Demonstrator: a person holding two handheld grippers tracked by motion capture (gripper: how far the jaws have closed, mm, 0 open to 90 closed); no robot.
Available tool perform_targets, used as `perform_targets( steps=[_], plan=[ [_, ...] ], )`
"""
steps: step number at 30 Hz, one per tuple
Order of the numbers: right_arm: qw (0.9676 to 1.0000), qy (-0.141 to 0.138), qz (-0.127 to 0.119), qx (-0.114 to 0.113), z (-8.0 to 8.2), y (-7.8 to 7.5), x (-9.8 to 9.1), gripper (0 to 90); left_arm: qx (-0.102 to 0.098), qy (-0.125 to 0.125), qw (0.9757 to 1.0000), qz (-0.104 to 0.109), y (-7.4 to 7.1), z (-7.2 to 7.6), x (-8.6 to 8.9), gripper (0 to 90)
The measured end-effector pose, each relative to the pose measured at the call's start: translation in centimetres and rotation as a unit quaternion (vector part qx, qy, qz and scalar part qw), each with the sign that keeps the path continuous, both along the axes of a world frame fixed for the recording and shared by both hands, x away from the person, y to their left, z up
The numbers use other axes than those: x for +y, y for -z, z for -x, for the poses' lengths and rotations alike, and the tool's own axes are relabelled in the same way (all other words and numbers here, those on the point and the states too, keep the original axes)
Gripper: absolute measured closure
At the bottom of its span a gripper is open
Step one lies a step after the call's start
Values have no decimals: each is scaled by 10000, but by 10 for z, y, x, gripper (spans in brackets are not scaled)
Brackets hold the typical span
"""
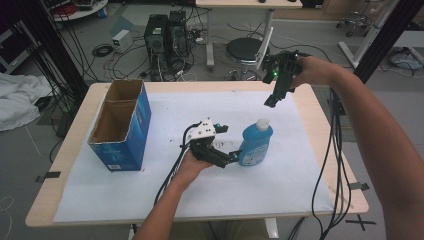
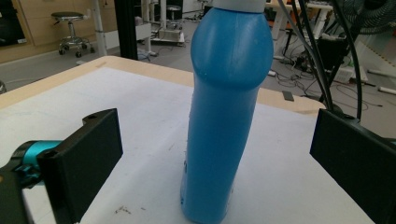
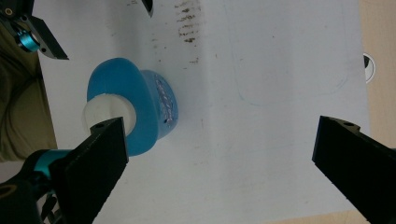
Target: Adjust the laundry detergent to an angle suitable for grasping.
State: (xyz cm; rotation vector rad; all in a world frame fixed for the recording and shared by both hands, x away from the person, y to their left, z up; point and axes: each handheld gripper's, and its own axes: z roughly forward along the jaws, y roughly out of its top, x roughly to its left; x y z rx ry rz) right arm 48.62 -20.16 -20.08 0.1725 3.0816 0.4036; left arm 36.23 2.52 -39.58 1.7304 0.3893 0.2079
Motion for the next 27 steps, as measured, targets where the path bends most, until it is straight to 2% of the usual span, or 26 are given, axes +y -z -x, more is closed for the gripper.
perform_targets(
  steps=[3,9,13,21,27],
  plan=[
    [10000,8,-17,-3,0,0,0,25,5,-13,10000,-41,2,-1,-3,23],
    [10000,20,-12,9,-1,0,1,25,101,-73,9999,27,8,-5,-12,23],
    [10000,13,-10,2,0,0,1,25,9,-80,10000,-18,10,-5,-22,23],
    [10000,-25,-10,-15,2,-1,3,25,22,-92,9999,-99,13,-10,-34,23],
    [10000,-16,-25,-1,1,1,4,25,136,-32,9999,-49,17,-13,-42,23]
  ],
)
